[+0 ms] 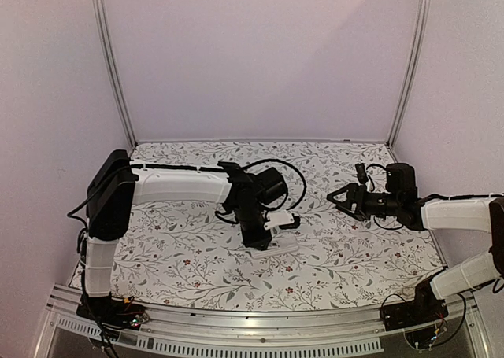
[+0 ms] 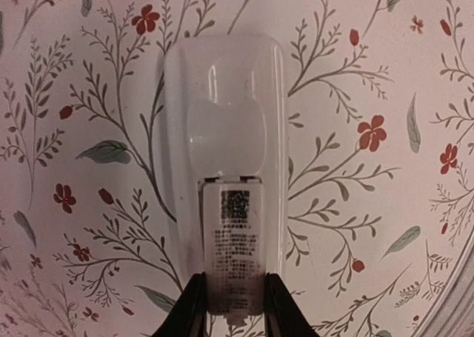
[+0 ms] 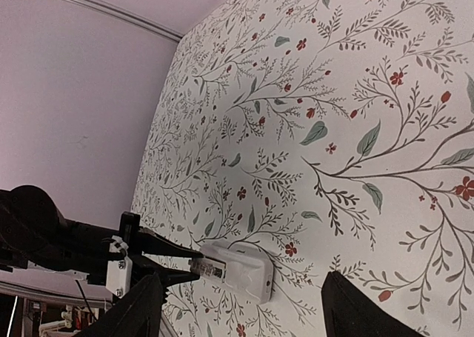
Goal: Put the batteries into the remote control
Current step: Place the battery cover on the remote control without the battery cover.
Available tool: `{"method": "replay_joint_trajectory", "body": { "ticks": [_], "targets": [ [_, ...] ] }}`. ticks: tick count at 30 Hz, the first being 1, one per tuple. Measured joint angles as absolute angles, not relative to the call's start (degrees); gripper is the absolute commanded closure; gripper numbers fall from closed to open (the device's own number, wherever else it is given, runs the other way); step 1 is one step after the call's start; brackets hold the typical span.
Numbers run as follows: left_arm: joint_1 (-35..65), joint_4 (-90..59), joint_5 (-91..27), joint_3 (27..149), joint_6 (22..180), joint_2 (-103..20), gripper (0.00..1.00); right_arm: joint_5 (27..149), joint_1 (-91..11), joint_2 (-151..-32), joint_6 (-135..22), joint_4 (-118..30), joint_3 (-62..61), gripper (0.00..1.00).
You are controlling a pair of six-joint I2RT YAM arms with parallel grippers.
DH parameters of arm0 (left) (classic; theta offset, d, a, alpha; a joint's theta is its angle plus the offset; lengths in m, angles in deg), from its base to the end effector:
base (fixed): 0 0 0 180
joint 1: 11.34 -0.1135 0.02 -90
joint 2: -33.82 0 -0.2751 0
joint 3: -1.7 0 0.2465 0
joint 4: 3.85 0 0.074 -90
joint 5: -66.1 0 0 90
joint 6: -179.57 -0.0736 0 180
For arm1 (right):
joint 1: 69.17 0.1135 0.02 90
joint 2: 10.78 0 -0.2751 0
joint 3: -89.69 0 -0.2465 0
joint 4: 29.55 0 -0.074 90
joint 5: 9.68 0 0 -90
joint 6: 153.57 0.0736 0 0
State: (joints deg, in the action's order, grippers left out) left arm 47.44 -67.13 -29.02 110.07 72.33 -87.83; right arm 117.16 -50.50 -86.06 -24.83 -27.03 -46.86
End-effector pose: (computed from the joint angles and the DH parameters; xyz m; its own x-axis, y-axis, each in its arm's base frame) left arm 0.2217 -0.3784 0.1478 -0.2259 0.9421 -0.2477 0.9732 0.2296 -0.0140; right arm 0.2468 0.1300 0.1845 -0.8320 0.2475 -0.4965 -0.2959 0.5589 0.7746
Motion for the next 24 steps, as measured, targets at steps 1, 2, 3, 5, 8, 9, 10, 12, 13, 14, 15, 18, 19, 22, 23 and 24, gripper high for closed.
{"method": "replay_joint_trajectory", "body": {
  "ticks": [1, 2, 3, 5, 8, 9, 10, 12, 13, 14, 15, 18, 19, 22, 23, 24],
  "targets": [
    [47.4, -67.2, -29.0, 110.1, 72.4, -87.8, 0.75, 117.2, -50.5, -86.2, -24.8, -27.0, -46.9, 0.25],
    [47.4, -67.2, -29.0, 110.1, 72.4, -87.8, 0.75, 117.2, -50.5, -86.3, -24.8, -27.0, -46.9, 0.25],
    [47.4, -67.2, -29.0, 110.1, 72.5, -87.8, 0.75, 117.3, -50.5, -86.3, -24.8, -27.0, -46.9, 0.25],
    [47.4, -67.2, -29.0, 110.1, 72.5, -87.8, 0.75, 117.4, -50.5, -86.4, -24.9, -27.0, -46.9, 0.25],
    [47.3, -67.3, -29.1, 110.2, 72.7, -87.9, 0.75, 117.4, -50.5, -86.4, -24.9, -27.0, -46.9, 0.25],
    [47.3, -67.5, -29.1, 110.5, 72.8, -88.1, 0.75, 117.5, -50.5, -86.5, -24.9, -27.0, -46.9, 0.25],
    [47.2, -67.7, -29.1, 111.0, 72.9, -88.4, 0.75, 117.6, -50.5, -86.5, -24.9, -27.0, -46.9, 0.25],
    [47.2, -68.0, -29.3, 111.7, 73.1, -89.1, 0.74, 117.6, -50.5, -86.7, -24.9, -27.0, -46.9, 0.25],
    [47.2, -68.2, -29.3, 111.9, 73.1, -89.4, 0.74, 117.6, -50.5, -86.7, -24.9, -27.0, -46.9, 0.25],
    [47.2, -68.4, -29.3, 112.1, 73.1, -89.6, 0.74, 117.7, -50.5, -86.7, -24.9, -27.0, -46.9, 0.25],
    [47.2, -68.5, -29.3, 112.2, 73.1, -89.7, 0.73, 117.7, -50.5, -86.7, -24.9, -27.0, -46.9, 0.25],
    [47.2, -68.9, -29.3, 112.6, 73.1, -90.0, 0.68, 117.9, -50.5, -86.7, -24.9, -27.0, -46.9, 0.25],
    [47.2, -69.1, -29.4, 112.6, 73.2, -90.0, 0.65, 118.0, -50.5, -86.7, -24.9, -27.0, -46.9, 0.25],
    [47.2, -69.2, -29.5, 112.6, 73.3, -90.4, 0.57, 118.2, -50.5, -86.7, -24.9, -27.0, -46.9, 0.25],
    [47.2, -69.2, -29.5, 112.6, 73.2, -90.5, 0.55, 118.2, -50.5, -86.7, -24.9, -27.0, -46.9, 0.25],
    [47.2, -69.3, -29.6, 112.6, 73.4, -90.7, 0.53, 118.2, -50.5, -86.7, -24.9, -27.0, -46.9, 0.25]
  ]
}}
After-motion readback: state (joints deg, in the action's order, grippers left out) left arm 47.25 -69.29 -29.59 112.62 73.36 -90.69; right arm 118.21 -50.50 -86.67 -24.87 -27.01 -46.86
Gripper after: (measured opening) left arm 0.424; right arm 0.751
